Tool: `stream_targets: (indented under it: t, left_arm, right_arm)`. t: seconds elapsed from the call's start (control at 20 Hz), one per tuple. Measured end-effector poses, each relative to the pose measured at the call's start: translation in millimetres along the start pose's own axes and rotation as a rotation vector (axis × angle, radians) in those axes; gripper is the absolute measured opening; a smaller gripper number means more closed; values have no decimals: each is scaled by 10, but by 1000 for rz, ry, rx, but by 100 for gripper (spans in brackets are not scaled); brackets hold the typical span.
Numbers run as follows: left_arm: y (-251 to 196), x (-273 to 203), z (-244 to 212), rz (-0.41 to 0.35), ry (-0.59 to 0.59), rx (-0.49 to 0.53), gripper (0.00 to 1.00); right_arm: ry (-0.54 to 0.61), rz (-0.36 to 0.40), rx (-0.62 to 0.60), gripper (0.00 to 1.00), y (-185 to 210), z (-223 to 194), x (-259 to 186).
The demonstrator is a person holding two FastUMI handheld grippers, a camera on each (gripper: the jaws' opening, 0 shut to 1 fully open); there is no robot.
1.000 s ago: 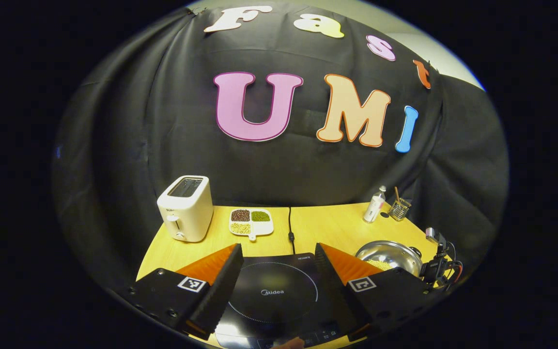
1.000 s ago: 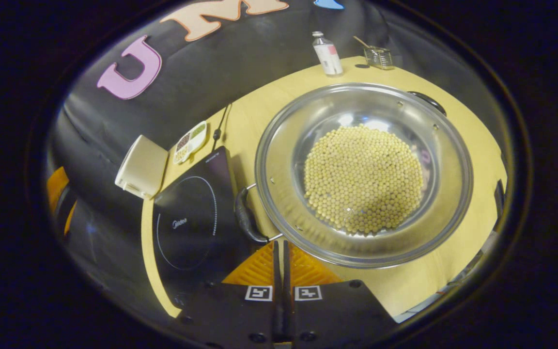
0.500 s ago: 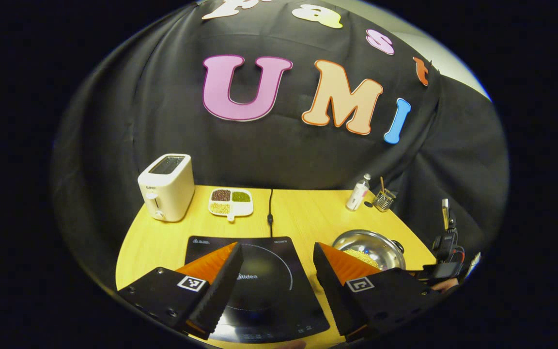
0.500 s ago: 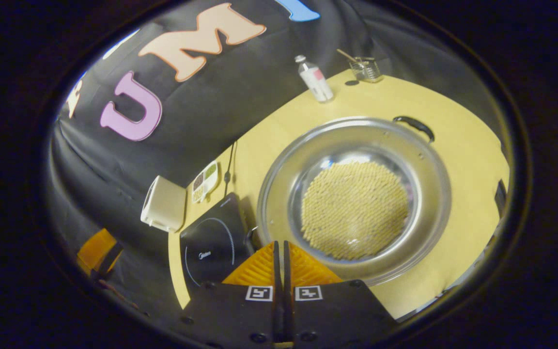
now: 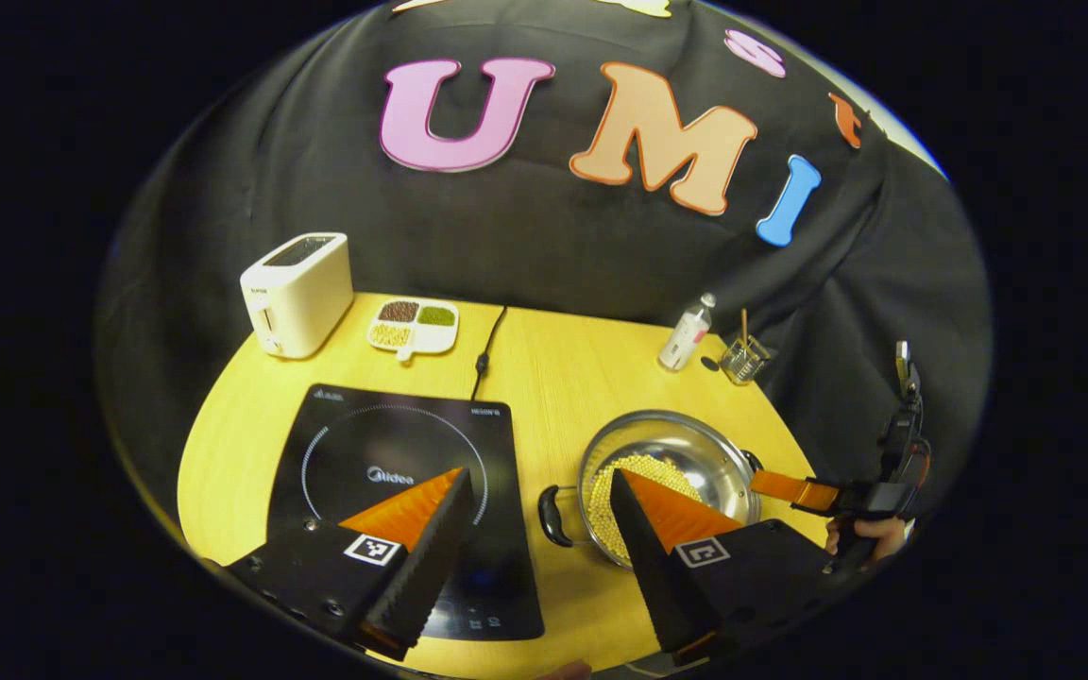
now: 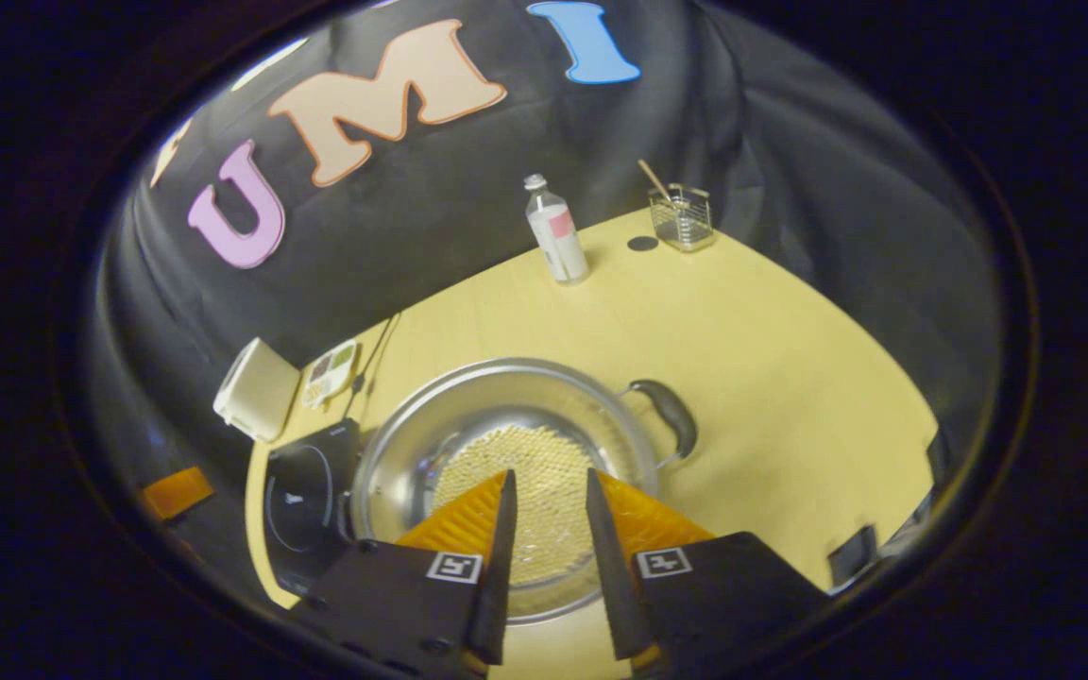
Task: First push the handle of the pot to place it horizontally, then grasp the pot with both hands and set it on the induction cooktop.
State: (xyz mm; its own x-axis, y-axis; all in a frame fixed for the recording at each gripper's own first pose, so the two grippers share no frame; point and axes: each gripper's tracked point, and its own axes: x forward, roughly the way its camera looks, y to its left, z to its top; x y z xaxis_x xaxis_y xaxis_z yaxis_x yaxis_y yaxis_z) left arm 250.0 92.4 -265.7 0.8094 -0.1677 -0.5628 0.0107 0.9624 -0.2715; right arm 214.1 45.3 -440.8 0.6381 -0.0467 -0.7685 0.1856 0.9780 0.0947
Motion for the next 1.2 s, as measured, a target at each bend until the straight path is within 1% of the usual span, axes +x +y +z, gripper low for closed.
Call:
stream_targets:
  t: [0.05, 0.1, 0.15, 0.2, 0.25, 0.3, 0.35, 0.5, 0.55, 0.6, 0.65, 0.7, 0.75, 0.85, 0.9, 0.95, 1.0, 1.05, 1.1, 1.15, 1.2]
  left_arm:
    - [-43, 54, -99, 11, 30, -9, 90]
    - [-63, 120, -169, 26, 44, -14, 90]
    - [-92, 182, -223, 37, 57, -24, 90]
    - [-115, 232, -299, 48, 78, -22, 90]
    - [-125, 277, -347, 57, 91, -11, 91]
    - [-128, 331, -366, 67, 95, 3, 90]
    - [-142, 398, -402, 74, 103, 8, 91]
    - [-108, 568, -544, 108, 152, 21, 90]
    - [-97, 651, -592, 113, 169, 23, 90]
    - [-94, 726, -669, 117, 198, 19, 90]
    - [-89, 802, -737, 114, 230, 13, 91]
    - [-94, 867, -781, 110, 246, 3, 96]
    - [-109, 937, -818, 104, 259, -15, 91]
    - [-107, 1042, -909, 101, 286, -58, 91]
    - [-117, 1067, -934, 96, 299, -74, 94]
    - [-144, 1121, -956, 86, 305, -84, 88]
    - [-144, 1141, -961, 92, 311, -78, 84]
    - [-122, 1176, -944, 91, 305, -65, 83]
    - [-121, 1211, -946, 93, 308, -57, 81]
    - [-136, 1243, -945, 94, 312, -49, 80]
    - [-135, 1264, -954, 96, 320, -43, 80]
  right_arm:
    - [-4, -2, -51, 48, -93, 60, 60]
    - [-6, 0, -92, 58, -171, 107, 116]
    - [-6, 1, -120, 65, -241, 138, 180]
    - [-4, 7, -141, 65, -284, 169, 233]
    - [-5, 13, -163, 70, -337, 203, 297]
    - [-8, 18, -190, 71, -372, 226, 360]
    - [-16, 15, -221, 76, -391, 223, 417]
    - [-2, 30, -289, 78, -420, 201, 584]
    - [0, 23, -307, 80, -487, 220, 663]
    - [2, 18, -319, 84, -520, 221, 712]
    - [14, 22, -321, 82, -522, 189, 747]
    - [28, 27, -321, 84, -533, 157, 782]
    - [36, 33, -321, 83, -545, 137, 816]
    - [58, 50, -308, 83, -569, 117, 873]
    - [65, 61, -294, 83, -566, 115, 880]
    - [73, 71, -281, 83, -563, 99, 910]
    - [83, 75, -276, 83, -570, 87, 936]
    - [94, 79, -275, 81, -585, 62, 979]
    - [108, 84, -273, 83, -578, 27, 1010]
    - [126, 92, -271, 77, -572, -17, 1013]
    - [136, 99, -267, 77, -562, -56, 1035]
